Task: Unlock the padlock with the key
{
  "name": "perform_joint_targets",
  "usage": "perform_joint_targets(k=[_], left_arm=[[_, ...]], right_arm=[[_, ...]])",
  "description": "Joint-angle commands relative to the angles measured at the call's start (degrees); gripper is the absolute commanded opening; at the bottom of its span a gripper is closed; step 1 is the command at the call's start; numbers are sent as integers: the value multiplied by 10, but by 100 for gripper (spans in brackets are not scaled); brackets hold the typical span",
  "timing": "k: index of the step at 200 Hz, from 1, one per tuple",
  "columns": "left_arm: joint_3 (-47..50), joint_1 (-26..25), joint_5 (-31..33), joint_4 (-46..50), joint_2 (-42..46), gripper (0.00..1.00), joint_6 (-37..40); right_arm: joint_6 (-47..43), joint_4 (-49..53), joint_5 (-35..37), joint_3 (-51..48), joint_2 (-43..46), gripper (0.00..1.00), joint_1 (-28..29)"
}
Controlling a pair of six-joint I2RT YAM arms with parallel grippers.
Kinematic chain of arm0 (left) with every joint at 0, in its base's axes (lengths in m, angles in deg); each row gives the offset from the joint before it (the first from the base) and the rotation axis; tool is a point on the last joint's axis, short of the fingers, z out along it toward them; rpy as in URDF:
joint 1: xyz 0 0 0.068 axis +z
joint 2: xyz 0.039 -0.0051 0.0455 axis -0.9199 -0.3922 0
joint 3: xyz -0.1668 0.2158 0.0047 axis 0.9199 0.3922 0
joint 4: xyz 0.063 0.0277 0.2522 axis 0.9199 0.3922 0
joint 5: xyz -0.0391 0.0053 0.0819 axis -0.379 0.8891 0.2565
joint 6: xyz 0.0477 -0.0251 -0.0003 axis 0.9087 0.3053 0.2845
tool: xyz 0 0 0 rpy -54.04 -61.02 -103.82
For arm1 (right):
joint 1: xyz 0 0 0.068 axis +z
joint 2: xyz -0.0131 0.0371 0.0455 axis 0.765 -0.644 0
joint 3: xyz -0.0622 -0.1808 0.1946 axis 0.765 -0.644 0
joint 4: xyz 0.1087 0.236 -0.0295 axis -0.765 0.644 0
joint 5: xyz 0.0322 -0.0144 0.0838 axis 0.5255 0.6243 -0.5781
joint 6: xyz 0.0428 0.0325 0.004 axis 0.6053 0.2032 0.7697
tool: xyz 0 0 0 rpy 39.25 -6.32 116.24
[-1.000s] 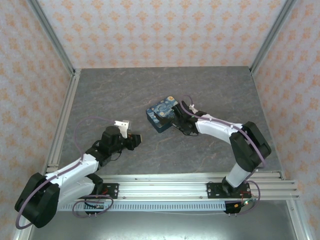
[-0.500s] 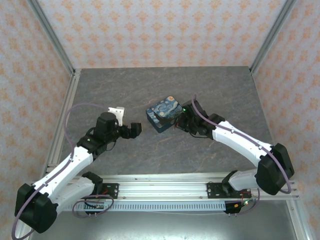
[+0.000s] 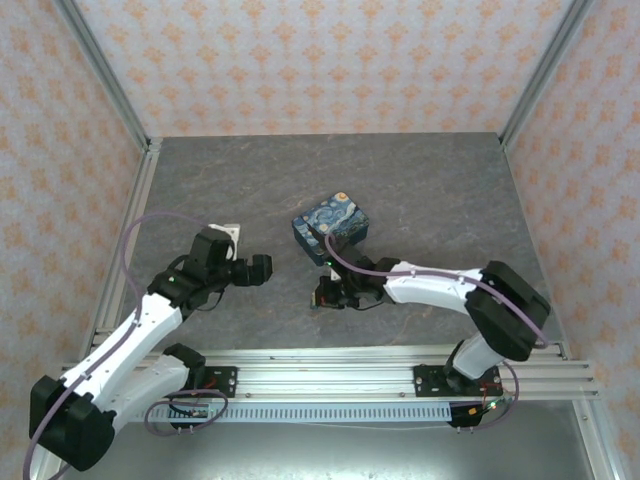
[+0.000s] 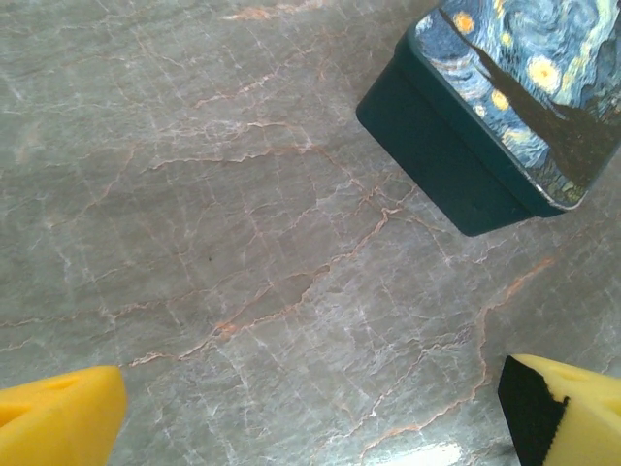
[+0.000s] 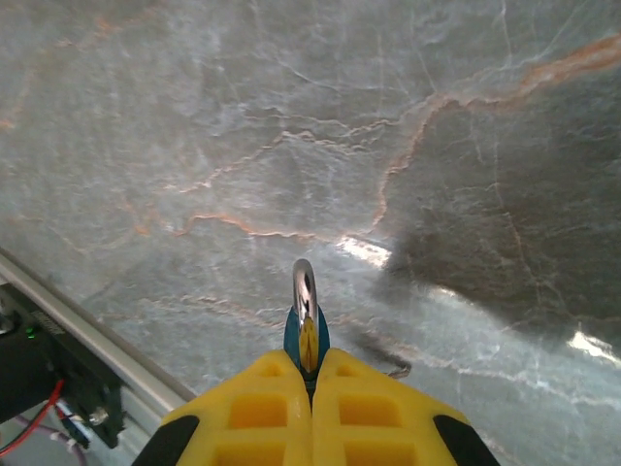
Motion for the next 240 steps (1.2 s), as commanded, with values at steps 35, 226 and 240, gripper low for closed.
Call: perform_joint_targets(k=[35, 226, 240], left_arm=[[22, 3, 49, 70, 64, 100, -21], [-42, 182, 211, -174, -88, 100, 182], [-13, 186, 231, -216, -107, 100, 183]], right_arm=[[-52, 16, 32, 5, -19, 3, -13], [-364, -116, 613, -193, 402, 100, -300], [-378, -216, 610, -247, 390, 100, -336]])
